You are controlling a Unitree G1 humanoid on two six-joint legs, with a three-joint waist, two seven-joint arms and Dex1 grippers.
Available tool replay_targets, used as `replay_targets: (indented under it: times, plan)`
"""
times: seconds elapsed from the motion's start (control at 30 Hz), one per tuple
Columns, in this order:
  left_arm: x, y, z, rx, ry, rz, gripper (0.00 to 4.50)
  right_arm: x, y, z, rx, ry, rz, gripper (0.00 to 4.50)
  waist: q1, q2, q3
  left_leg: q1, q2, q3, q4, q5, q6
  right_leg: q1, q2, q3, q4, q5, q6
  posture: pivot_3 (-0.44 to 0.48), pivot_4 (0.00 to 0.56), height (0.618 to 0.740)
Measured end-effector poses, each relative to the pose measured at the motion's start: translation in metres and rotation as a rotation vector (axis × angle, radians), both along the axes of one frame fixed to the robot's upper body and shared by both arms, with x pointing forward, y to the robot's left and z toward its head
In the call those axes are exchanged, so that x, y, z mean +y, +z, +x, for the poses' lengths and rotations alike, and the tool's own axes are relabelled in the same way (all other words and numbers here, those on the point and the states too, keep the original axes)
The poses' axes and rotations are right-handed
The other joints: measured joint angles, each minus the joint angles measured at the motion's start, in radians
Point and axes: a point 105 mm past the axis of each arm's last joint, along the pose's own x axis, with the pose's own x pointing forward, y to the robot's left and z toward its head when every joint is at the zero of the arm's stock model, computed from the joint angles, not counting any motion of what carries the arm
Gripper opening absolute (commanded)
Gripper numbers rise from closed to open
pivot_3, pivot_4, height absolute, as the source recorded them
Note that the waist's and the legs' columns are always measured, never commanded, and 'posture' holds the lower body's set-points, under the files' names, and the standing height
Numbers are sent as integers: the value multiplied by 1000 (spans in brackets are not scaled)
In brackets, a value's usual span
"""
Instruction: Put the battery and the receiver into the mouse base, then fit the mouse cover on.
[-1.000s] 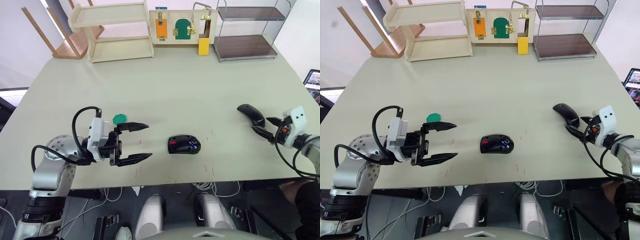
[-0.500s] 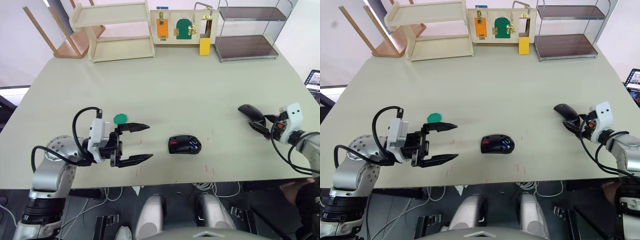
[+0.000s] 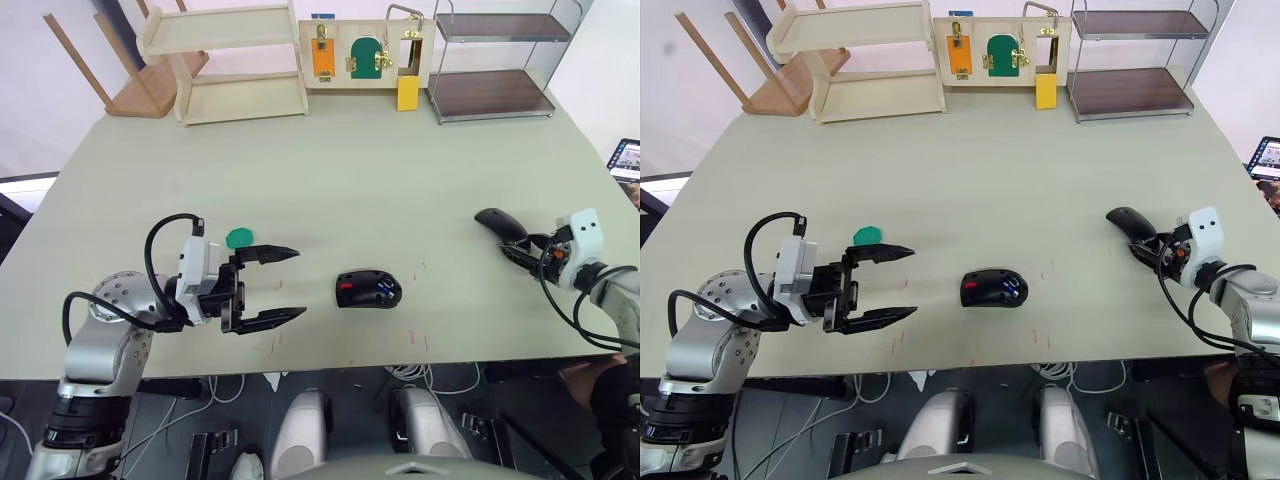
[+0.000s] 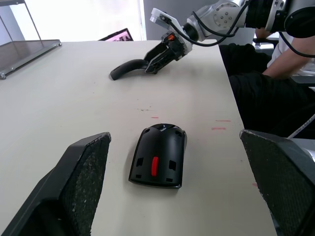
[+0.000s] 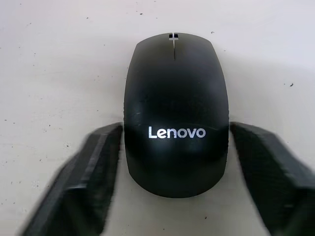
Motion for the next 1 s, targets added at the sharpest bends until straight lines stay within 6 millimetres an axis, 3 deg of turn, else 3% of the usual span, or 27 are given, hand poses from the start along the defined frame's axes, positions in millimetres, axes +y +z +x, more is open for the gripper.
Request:
replay_targets:
  times: [0.37, 0.5, 0.67, 1.0]
  plan:
    - [1, -1, -1, 4, 2, 0, 4500, 0, 0, -1, 2, 9, -2, 2227, 0, 0, 0, 0, 0, 0, 0, 0, 0, 0, 0, 0, 0, 0, 0, 0, 150, 740]
    - [4, 0, -1, 3, 2, 10, 4500, 5, 14, -4, -16, 99, -12, 2227, -1, 0, 0, 0, 0, 0, 0, 0, 0, 0, 0, 0, 0, 0, 0, 0, 150, 740]
    - [8, 1, 0, 1, 6, 15, 4500, 34, 31, -15, -29, 326, -55, 2227, -1, 0, 0, 0, 0, 0, 0, 0, 0, 0, 0, 0, 0, 0, 0, 0, 150, 740]
    - [15, 6, 3, -5, -1, 40, 4500, 110, 72, -24, -70, 760, -162, 2227, 0, 1, 1, -2, 0, -1, 0, 0, 0, -3, 0, -1, 1, 0, -1, 0, 150, 740]
